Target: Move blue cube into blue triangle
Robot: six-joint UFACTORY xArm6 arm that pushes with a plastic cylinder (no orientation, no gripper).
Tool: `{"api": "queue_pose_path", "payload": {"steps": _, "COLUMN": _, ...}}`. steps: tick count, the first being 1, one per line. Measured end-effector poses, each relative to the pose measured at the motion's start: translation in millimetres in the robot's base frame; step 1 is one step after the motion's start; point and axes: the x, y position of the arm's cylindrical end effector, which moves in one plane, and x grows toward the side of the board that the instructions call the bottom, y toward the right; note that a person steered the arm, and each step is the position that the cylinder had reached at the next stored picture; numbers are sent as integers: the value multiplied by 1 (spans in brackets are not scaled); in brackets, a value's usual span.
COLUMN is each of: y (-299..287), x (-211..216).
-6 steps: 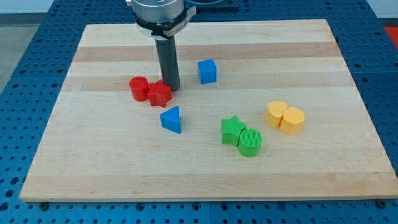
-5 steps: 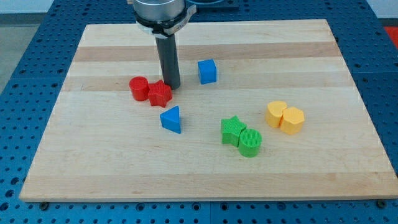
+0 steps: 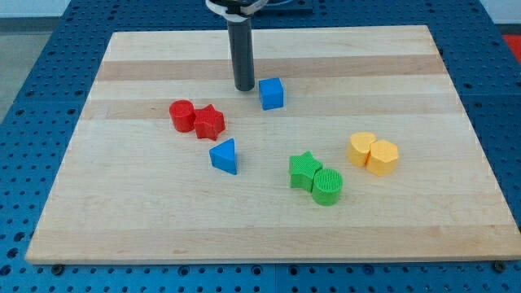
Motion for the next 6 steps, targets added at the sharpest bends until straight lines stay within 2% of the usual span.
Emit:
{"api": "queue_pose_path", "payload": {"steps": 4, "y": 46, "x": -10}}
{"api": "queue_pose_path", "payload": {"steps": 6, "y": 53, "x": -1}}
